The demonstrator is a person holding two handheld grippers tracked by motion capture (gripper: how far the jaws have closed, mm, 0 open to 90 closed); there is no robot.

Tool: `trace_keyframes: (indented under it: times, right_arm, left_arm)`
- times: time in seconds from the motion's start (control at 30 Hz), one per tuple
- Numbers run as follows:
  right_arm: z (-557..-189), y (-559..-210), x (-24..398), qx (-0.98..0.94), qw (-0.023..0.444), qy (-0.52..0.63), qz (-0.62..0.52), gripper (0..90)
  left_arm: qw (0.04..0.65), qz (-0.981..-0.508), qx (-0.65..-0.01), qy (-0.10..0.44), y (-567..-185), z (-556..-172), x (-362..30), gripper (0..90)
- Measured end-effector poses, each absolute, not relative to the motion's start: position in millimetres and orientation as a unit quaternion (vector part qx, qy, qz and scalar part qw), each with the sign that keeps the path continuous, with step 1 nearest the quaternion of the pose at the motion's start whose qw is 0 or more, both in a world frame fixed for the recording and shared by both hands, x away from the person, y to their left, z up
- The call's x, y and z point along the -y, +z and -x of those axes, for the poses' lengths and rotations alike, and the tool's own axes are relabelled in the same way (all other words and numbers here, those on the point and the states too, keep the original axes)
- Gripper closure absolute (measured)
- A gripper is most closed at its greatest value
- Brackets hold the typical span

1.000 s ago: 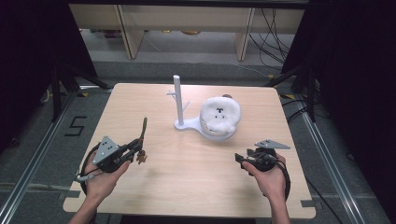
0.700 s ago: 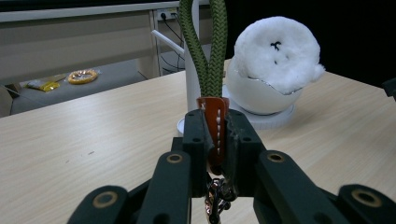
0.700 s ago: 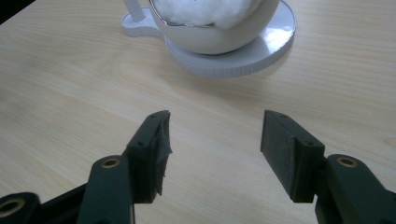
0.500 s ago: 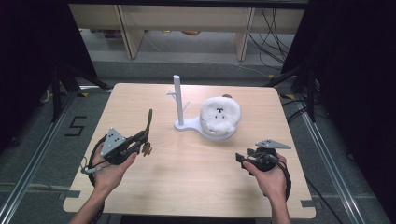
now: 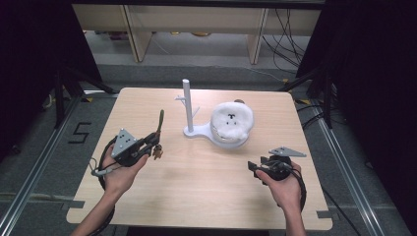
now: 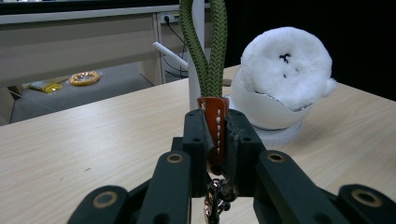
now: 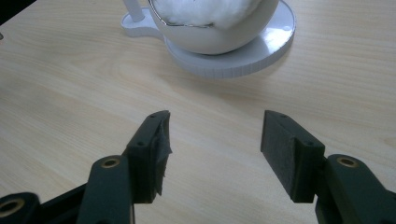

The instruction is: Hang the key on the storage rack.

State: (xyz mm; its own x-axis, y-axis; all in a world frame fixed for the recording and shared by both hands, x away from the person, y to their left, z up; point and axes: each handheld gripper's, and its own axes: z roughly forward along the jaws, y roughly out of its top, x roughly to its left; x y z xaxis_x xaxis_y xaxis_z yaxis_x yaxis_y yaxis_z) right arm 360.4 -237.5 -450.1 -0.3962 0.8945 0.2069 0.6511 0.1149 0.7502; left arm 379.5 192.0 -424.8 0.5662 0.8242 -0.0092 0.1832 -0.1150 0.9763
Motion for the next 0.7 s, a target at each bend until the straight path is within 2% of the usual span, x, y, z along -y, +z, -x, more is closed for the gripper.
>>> trace_keyframes:
  times: [0.7]
  right_arm:
    - [-360.5, -449.6, 238.7, -0.730, 0.151, 0.403, -0.531, 43.0]
  left_arm:
    - [0.550, -0.693, -0.365, 0.289, -420.8, -399.6, -183.8, 79.2]
